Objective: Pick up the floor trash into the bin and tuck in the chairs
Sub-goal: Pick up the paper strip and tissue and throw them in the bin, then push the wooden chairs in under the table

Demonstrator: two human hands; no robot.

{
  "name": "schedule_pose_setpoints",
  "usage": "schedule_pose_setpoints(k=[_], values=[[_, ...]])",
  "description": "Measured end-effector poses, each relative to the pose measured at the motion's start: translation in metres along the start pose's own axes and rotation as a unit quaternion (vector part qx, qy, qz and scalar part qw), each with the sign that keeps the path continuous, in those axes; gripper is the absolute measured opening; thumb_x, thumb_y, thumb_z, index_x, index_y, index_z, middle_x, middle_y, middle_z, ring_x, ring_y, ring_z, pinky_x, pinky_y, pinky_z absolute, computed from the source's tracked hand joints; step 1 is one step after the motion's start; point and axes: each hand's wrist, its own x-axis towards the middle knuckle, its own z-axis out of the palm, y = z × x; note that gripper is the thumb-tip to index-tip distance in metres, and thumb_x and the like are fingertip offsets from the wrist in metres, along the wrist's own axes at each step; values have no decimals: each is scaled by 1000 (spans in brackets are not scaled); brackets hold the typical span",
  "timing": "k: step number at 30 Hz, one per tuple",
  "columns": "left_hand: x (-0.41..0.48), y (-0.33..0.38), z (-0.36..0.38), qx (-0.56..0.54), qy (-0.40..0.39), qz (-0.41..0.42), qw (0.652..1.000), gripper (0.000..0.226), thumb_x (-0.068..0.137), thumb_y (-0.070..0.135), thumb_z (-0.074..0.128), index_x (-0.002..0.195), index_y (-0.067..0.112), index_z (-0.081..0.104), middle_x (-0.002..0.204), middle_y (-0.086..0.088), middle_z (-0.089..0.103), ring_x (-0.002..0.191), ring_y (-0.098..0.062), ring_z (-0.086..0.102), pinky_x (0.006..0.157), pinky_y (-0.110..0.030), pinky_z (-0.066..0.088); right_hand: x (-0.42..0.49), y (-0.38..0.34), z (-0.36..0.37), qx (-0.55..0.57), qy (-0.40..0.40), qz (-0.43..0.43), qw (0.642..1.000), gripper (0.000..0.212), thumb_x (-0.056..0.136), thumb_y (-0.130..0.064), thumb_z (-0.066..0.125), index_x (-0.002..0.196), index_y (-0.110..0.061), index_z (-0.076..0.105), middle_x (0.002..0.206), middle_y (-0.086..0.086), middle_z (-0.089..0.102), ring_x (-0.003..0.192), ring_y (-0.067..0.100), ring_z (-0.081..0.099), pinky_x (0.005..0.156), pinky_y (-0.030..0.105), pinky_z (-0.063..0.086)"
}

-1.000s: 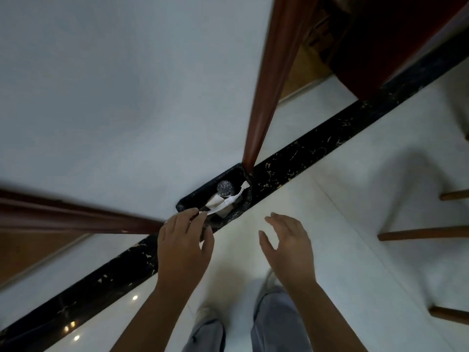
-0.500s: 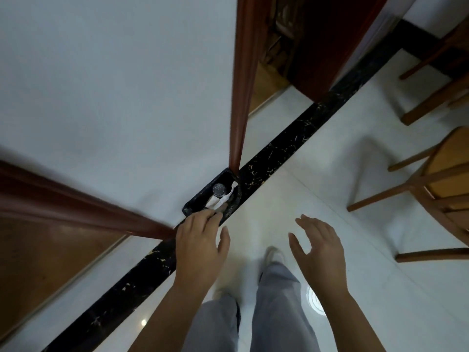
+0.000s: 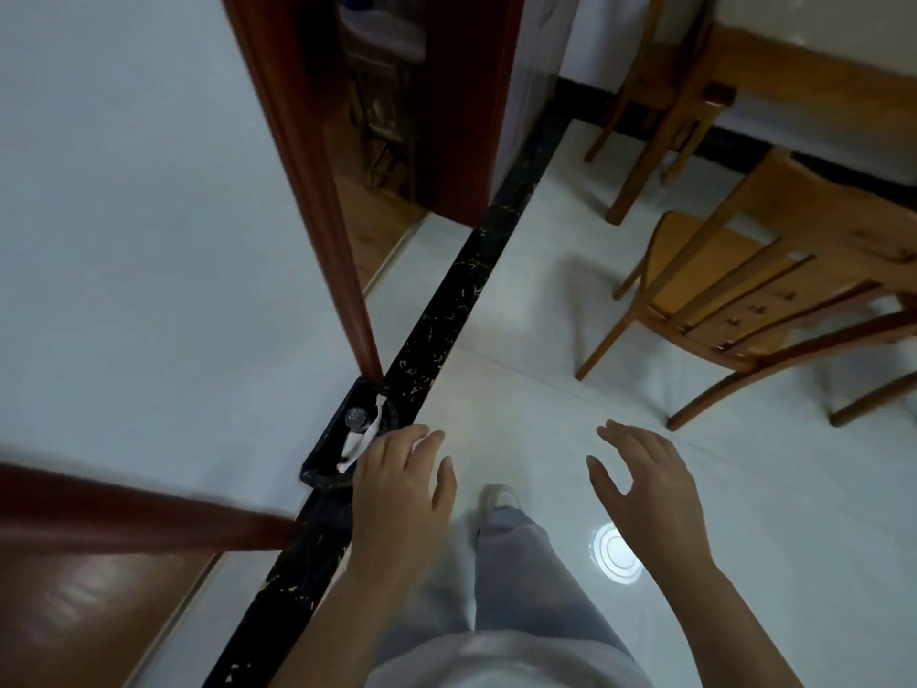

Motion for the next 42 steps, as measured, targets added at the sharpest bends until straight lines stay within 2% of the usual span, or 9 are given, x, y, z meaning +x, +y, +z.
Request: schedule_pose_setpoints(k=[6, 10, 16, 22, 27, 32, 35, 38, 42], values=[[14, 41, 1, -28, -39, 60, 997, 36, 86, 27, 44, 99, 3, 68, 97, -12, 67, 88, -30, 62, 74, -44, 53, -28, 27, -62, -36, 57, 49, 997, 32, 72, -14, 76, 101, -6, 68, 103, 13, 70, 96, 33, 64, 84, 44, 48], [35, 83, 5, -50, -42, 132, 989, 35, 86, 25, 44, 98, 3, 68, 97, -13, 67, 89, -31, 62, 75, -42, 52, -45, 52, -94, -41, 97, 80, 991, 32, 71, -10, 76, 101, -4, 67, 101, 14, 70, 94, 34, 64, 82, 45, 50], [51, 150, 25, -52, -66, 181, 980, 37, 84, 28, 43, 98, 5, 69, 97, -10, 68, 89, -29, 61, 76, -39, 50, -56, 96, -125, -43, 134, 126, 982, 32, 71, -10, 76, 101, -5, 67, 102, 13, 69, 95, 34, 63, 82, 44, 50], [75, 220, 50, -50, -80, 199, 976, 41, 84, 30, 40, 99, 5, 68, 99, -11, 68, 90, -29, 62, 78, -40, 49, -36, 142, -160, -62, 166, 100, 979, 33, 68, -11, 78, 99, -5, 68, 98, 11, 71, 90, 31, 66, 80, 40, 50], [103, 260, 67, -36, -63, 187, 980, 42, 84, 30, 39, 101, 5, 67, 100, -12, 67, 92, -30, 61, 80, -41, 47, -3, 175, -174, -51, 139, 76, 986, 34, 72, -17, 75, 104, -9, 67, 102, 8, 70, 96, 28, 64, 83, 39, 49], [127, 262, 76, -5, -49, 164, 985, 41, 84, 30, 39, 102, 6, 67, 100, -12, 66, 93, -30, 61, 80, -42, 48, 46, 190, -171, -29, 116, 46, 992, 33, 73, -19, 74, 104, -10, 66, 104, 8, 70, 99, 29, 64, 85, 44, 50], [155, 250, 81, 15, -40, 144, 989, 41, 83, 30, 40, 103, 5, 67, 102, -12, 66, 94, -31, 60, 80, -43, 47, 83, 190, -162, -21, 107, 31, 994, 32, 74, -20, 74, 104, -11, 67, 104, 7, 70, 98, 28, 64, 86, 42, 48], [194, 232, 87, 22, -19, 127, 991, 39, 82, 29, 42, 102, 6, 66, 102, -12, 66, 93, -30, 59, 80, -42, 46, 127, 181, -147, -2, 112, 11, 994, 29, 76, -22, 72, 102, -10, 67, 101, 7, 70, 90, 27, 66, 84, 39, 48], [260, 203, 103, 18, -12, 112, 993, 39, 81, 28, 42, 101, 5, 67, 101, -12, 66, 92, -32, 60, 78, -42, 48, 203, 164, -120, 2, 106, -19, 994, 29, 80, -28, 59, 102, -11, 67, 101, 5, 69, 94, 23, 63, 84, 31, 46]])
